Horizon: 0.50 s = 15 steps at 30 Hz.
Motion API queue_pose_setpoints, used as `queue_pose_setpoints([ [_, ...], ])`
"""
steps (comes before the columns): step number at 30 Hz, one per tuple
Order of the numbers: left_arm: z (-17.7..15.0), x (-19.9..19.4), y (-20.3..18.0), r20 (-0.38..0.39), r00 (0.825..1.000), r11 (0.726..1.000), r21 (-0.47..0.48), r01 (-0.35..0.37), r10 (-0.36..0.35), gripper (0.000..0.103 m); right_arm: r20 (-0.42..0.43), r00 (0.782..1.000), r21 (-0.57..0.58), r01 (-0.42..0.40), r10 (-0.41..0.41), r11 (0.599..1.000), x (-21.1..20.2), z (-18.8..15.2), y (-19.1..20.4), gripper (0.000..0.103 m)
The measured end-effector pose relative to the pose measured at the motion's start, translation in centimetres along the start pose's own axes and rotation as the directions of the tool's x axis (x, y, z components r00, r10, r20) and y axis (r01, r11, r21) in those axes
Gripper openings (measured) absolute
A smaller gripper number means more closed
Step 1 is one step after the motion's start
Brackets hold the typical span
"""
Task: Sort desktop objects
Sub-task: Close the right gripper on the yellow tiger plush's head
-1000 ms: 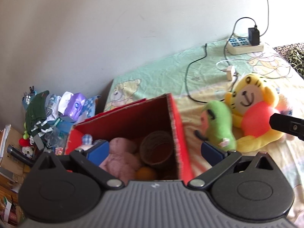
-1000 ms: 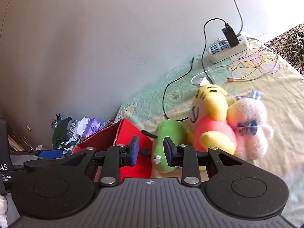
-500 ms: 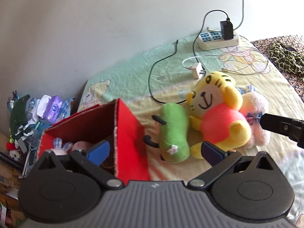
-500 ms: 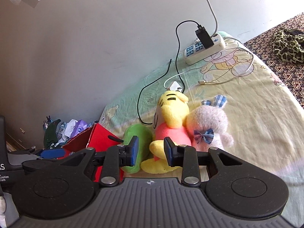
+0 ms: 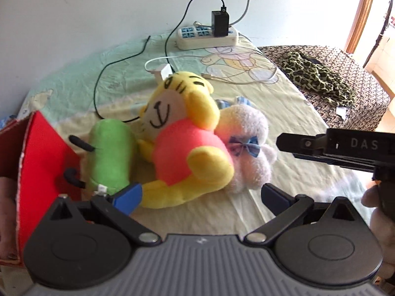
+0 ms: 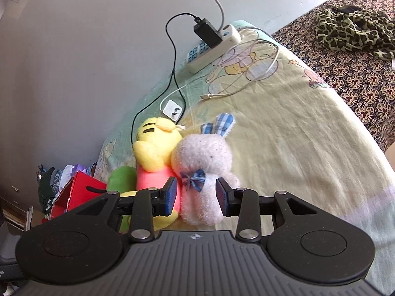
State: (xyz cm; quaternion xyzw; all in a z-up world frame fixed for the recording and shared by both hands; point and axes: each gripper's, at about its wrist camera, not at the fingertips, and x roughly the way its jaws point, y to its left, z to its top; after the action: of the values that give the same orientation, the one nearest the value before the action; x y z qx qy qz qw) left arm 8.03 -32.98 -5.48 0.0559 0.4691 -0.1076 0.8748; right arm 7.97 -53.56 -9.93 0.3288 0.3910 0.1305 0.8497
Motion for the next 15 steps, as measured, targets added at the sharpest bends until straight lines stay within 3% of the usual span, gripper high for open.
queue_pose_setpoints([
  [3, 0.1, 0.6, 0.0, 0.0, 0.997, 0.997, -0.021, 0.079, -0.079, 0.102, -0.027, 1.0, 0.011, 0.006, -0.006, 1.0, 1.2, 0.6, -1.1, 0.04],
  [5, 0.1, 1.0, -0.3, 0.002, 0.992, 0.992, -0.016, 0.127, -0.127, 0.102, -0.05, 0.999, 0.021, 0.0, 0.001, 1.0, 2.0, 0.8, -1.7, 0.047],
  [8, -0.1, 1.6, -1.2, -0.002, 0.992, 0.992, 0.017, 0.129, -0.129, 0.102, -0.051, 0.999, 0.039, -0.012, 0.014, 0.999, 2.5, 1.2, -2.2, 0.048],
  [12, 0.0, 0.6, -0.2, 0.05, 0.99, 0.991, 0.021, 0.133, -0.134, 0.102, -0.02, 0.993, 0.032, -0.116, 0.117, 0.993, 2.4, 2.3, -1.4, 0.048],
  [15, 0.4, 0.1, 1.8, 0.1, 0.984, 0.988, -0.027, 0.149, -0.146, 0.102, -0.042, 0.98, -0.013, -0.196, 0.195, 0.981, 3.5, 3.2, 0.2, 0.048],
])
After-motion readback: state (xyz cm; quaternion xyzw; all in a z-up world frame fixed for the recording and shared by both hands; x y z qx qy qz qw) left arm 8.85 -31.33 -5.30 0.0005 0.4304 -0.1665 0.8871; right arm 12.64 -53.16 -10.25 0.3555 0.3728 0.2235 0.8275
